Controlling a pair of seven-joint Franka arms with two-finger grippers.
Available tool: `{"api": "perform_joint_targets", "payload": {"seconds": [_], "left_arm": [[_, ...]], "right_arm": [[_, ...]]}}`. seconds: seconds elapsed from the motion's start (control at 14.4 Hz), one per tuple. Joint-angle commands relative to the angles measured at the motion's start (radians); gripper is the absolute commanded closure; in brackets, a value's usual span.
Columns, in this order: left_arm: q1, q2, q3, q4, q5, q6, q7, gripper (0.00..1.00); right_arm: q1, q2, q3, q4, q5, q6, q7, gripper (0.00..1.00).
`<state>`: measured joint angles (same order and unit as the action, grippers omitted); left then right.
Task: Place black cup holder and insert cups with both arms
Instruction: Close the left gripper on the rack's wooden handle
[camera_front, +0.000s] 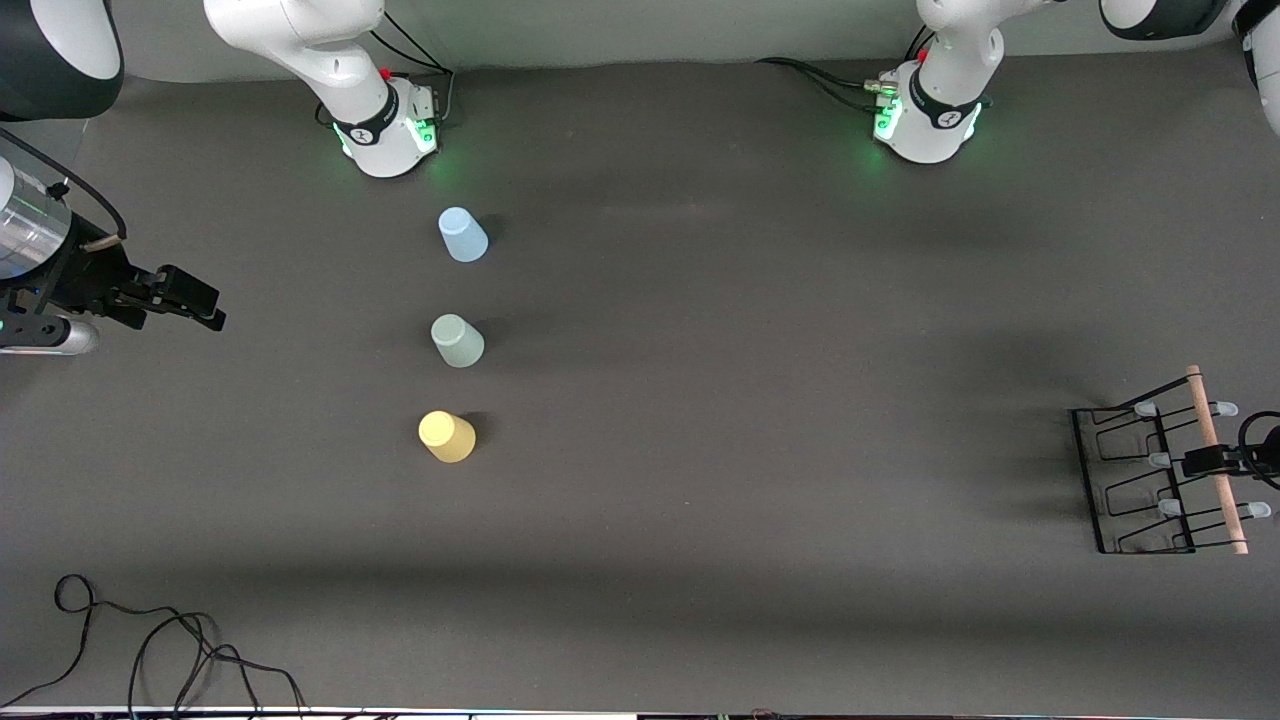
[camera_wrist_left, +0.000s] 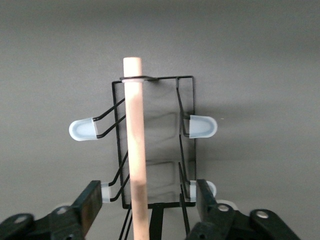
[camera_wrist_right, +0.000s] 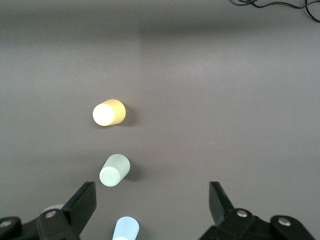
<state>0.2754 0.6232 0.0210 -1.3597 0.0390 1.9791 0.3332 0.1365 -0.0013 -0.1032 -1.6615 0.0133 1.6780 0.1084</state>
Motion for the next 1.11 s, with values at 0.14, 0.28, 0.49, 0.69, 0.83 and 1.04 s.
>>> {"api": "perform_joint_targets", "payload": {"seconds": [0.14,0.28,0.49,0.69,0.83,1.04], "left_arm": [[0.007,0.009,-0.009,0.005,0.018,-0.005,0.03,0.49],[0.007,0.007,-0.009,-0.019,0.018,-0.002,0.032,0.56],[0.001,0.007,-0.009,-0.021,0.018,-0.008,0.035,0.84],[-0.001,0.004,-0.009,-0.01,0.019,-0.013,0.03,0.97],[-0.004,-0.003,-0.009,-0.009,0.019,-0.019,0.027,1.0],[-0.015,-0.008,-0.016,0.043,0.015,-0.107,0.017,1.0]], "right_arm": [[0.006,-0.016,-0.004,-0.001,-0.009,-0.012,0.02,0.0],[0.006,-0.017,-0.004,-0.001,-0.009,-0.018,0.02,0.0],[0.006,-0.022,-0.004,-0.001,-0.009,-0.033,0.02,0.0],[0.008,-0.025,-0.004,-0.001,-0.009,-0.047,0.02,0.0],[0.008,-0.028,-0.004,-0.001,-0.009,-0.052,0.022,0.0],[0.008,-0.032,-0.004,-0.001,-0.009,-0.057,0.02,0.0]]}}
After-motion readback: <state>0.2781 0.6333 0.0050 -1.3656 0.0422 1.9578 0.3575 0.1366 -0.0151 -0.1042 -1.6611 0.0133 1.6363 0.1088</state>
